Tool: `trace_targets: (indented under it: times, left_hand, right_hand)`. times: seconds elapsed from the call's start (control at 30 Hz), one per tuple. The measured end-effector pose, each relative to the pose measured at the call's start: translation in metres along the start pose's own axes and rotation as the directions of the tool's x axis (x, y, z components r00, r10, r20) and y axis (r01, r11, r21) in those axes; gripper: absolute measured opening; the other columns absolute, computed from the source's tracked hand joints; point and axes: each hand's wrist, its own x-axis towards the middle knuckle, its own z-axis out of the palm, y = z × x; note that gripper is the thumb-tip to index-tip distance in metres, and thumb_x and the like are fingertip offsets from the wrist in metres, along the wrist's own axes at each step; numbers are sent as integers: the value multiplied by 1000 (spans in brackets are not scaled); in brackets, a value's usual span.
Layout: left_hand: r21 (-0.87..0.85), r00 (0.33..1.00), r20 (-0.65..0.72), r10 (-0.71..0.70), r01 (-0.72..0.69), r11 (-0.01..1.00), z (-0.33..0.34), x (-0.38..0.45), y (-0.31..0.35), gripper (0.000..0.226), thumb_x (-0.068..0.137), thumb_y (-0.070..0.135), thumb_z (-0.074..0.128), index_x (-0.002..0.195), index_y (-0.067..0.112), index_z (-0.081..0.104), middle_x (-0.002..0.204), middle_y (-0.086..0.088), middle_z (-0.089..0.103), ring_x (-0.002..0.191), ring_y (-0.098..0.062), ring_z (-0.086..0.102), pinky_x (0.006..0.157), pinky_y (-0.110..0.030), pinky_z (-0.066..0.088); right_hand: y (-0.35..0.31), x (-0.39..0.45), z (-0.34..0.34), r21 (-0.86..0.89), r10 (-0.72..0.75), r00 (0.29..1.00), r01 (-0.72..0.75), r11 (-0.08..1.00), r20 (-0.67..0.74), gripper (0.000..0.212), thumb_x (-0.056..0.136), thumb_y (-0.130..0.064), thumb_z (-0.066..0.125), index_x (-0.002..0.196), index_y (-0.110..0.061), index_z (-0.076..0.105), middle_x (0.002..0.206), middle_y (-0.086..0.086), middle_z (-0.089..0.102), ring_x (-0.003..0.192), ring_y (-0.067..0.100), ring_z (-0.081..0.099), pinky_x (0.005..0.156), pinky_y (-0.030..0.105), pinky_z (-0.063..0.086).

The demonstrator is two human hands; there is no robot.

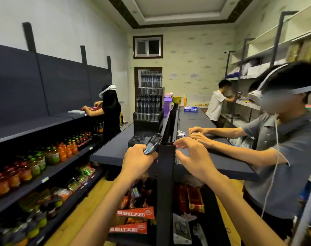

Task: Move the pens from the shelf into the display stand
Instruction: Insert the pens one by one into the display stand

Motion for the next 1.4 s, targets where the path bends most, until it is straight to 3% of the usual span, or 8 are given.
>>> trace_targets:
  times: [0.1,0.4,0.7,0.83,0.9,1.07,1.27,1.4]
  left_hand:
    - [1,1000,-15,7,-7,1000,-3,31,-15,46,82,28,73,49,16,44,46,6,44,51,-20,42,51,-31,31]
    - [25,1000,23,5,-5,1000,-6,118,-58,45,86,24,70,51,20,42,52,4,47,53,-15,42,50,-27,27]
    - [33,998,37,52,-53,998,2,191,-88,38,78,41,67,50,21,48,48,8,50,52,-16,50,49,-28,29]
    - [79,985,93,142,-150,986,6,216,-95,11,69,49,61,59,45,59,44,7,51,50,-13,52,46,-28,27]
    - [77,973,148,177,-189,979,6,228,-96,4,66,52,57,61,51,58,47,18,55,48,-12,52,44,-27,25]
    - [73,967,175,184,-199,977,6,246,-96,30,66,53,61,58,24,56,50,8,54,52,-11,54,46,-26,27]
    - [25,944,281,175,-189,982,11,260,-95,30,74,43,69,54,25,54,49,9,53,52,-15,52,49,-26,32]
    - [-55,891,441,104,-89,995,13,269,-97,26,75,37,74,63,22,57,41,12,51,38,-8,49,39,-18,35]
  right_hand:
    - [2,28,25,12,-12,1000,12,1000,-10,20,92,-23,67,112,-25,68,106,-9,69,100,8,63,90,33,52]
    - [1,108,76,-14,-57,998,56,998,-21,20,93,-21,65,112,-23,67,103,-9,69,98,10,62,88,36,53]
    - [-19,163,100,38,-112,990,115,993,-89,20,92,-19,70,112,-18,69,100,-4,70,90,11,65,80,23,50]
    - [-26,186,104,205,-49,999,47,978,4,23,91,-24,75,113,-22,69,99,-1,66,91,15,65,83,31,56]
    - [-26,199,105,222,-22,997,6,975,69,22,89,-24,77,110,-23,72,105,4,62,95,20,65,88,39,56]
    - [-20,220,108,180,-27,989,0,984,147,21,85,-22,81,106,-25,77,109,1,57,99,18,62,93,42,53]
    - [-6,231,112,212,-49,993,26,977,106,12,88,-21,79,98,-28,77,107,-2,60,98,13,63,88,29,52]
    - [2,238,114,271,-18,998,2,962,57,4,91,-18,75,95,-19,75,95,-1,72,91,16,68,79,27,56]
